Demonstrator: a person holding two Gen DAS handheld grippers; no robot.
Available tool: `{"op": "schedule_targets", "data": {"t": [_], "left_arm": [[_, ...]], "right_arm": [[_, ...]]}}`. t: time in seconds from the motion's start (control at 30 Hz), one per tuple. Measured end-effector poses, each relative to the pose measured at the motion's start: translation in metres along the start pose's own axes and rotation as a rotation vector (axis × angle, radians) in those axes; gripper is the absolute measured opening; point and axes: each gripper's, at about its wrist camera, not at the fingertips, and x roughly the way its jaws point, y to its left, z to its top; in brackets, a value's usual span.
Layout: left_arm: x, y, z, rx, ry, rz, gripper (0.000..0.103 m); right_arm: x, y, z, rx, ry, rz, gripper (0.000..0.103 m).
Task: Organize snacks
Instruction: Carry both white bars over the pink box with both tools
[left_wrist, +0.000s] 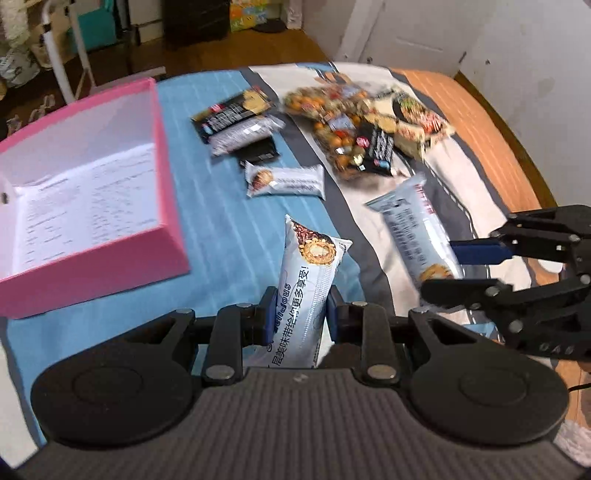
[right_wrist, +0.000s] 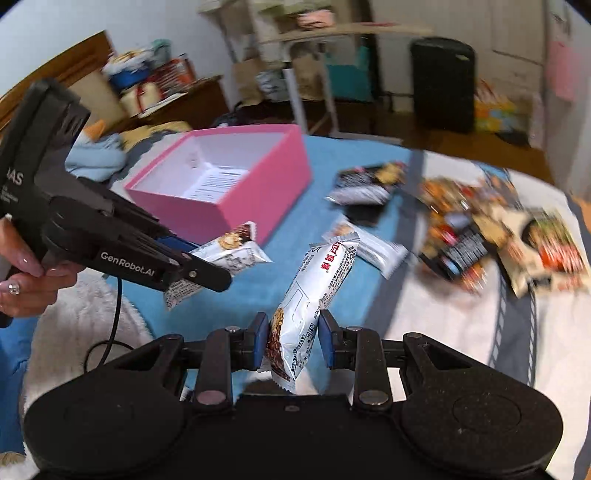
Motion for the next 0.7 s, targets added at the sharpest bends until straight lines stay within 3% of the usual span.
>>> {"op": "schedule_targets", "data": {"t": [0.27, 0.53, 0.7], "left_arm": [[-0.047, 0.042, 0.003, -0.047, -0.038, 0.06, 0.026], [-0.068, 0.104, 0.018, -0.129, -0.072, 0.117, 0.026], [-0.059, 0.138, 0.037, -0.19, -0.128, 0.163, 0.026]], "right_arm": [[0.018, 0.04, 0.058, -0.117, 0.039, 0.065, 0.033], [0.054, 0.068, 0.111, -0.187, 0.06, 0.127, 0.033], [0.095, 0.077, 0.14, -0.367, -0.009, 0.038, 0.033]]}}
